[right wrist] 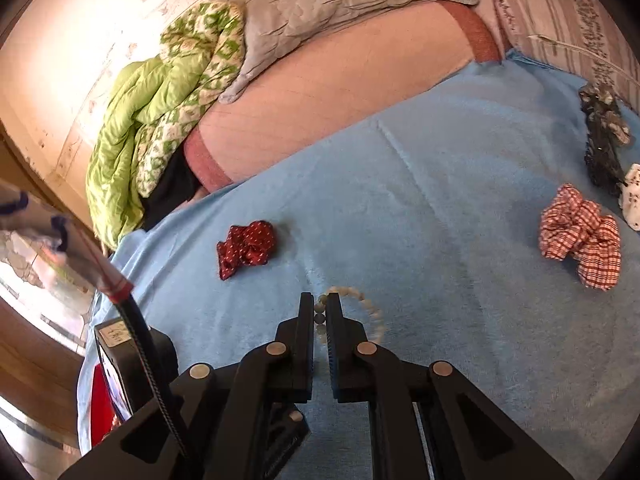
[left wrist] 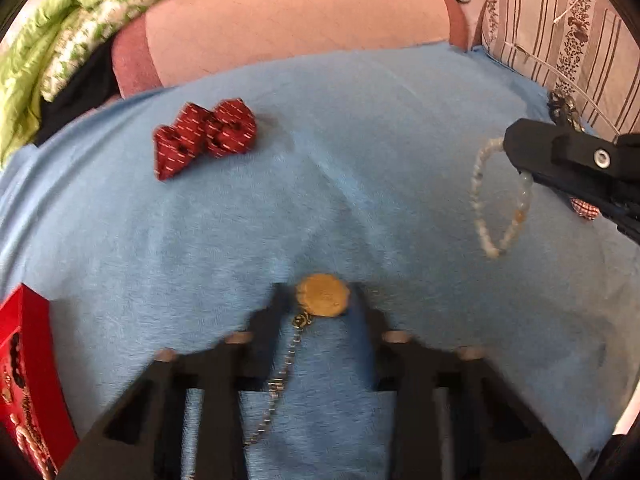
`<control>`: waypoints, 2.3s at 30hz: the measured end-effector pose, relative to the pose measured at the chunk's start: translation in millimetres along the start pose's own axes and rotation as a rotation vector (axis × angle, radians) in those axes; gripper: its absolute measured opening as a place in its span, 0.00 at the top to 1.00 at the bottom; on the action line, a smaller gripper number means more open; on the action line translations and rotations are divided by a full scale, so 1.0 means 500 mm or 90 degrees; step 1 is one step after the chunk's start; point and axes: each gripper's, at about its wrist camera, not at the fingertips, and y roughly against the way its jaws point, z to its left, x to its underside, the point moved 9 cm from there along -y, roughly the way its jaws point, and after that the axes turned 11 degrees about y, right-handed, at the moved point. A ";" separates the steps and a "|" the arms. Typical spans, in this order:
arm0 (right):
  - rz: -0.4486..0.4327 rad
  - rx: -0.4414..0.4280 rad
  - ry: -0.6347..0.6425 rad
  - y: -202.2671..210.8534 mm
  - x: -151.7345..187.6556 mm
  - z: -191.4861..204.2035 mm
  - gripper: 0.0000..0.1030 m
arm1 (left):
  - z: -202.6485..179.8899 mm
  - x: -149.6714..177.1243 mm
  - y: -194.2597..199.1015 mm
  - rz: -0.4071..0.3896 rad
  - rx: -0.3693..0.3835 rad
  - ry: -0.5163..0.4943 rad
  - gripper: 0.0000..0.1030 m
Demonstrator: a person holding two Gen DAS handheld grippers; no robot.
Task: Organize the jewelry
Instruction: 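Grasp the gold tag pendant chain with the left tool while the right tool grasps the white bead bracelet, then carry the pendant and white bracelet over the red tray and open both tools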
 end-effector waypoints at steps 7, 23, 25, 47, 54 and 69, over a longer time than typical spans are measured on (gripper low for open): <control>-0.003 -0.019 0.022 0.001 -0.002 0.033 0.94 | 0.043 0.036 0.083 -0.034 0.051 0.040 0.78; -0.014 -0.130 0.155 0.027 0.044 0.207 0.94 | 0.186 0.029 0.299 -0.169 0.024 0.106 0.78; -0.022 -0.147 0.175 0.037 0.047 0.234 0.94 | 0.213 0.027 0.313 -0.179 0.017 0.121 0.78; -0.013 -0.288 0.316 0.098 0.141 0.479 0.94 | 0.480 0.041 0.518 -0.301 -0.015 0.283 0.78; -0.003 -0.330 0.336 0.111 0.166 0.553 0.94 | 0.533 0.068 0.552 -0.311 -0.031 0.309 0.78; 0.059 -0.404 0.372 0.078 0.247 0.689 0.94 | 0.602 0.172 0.552 -0.276 -0.067 0.346 0.78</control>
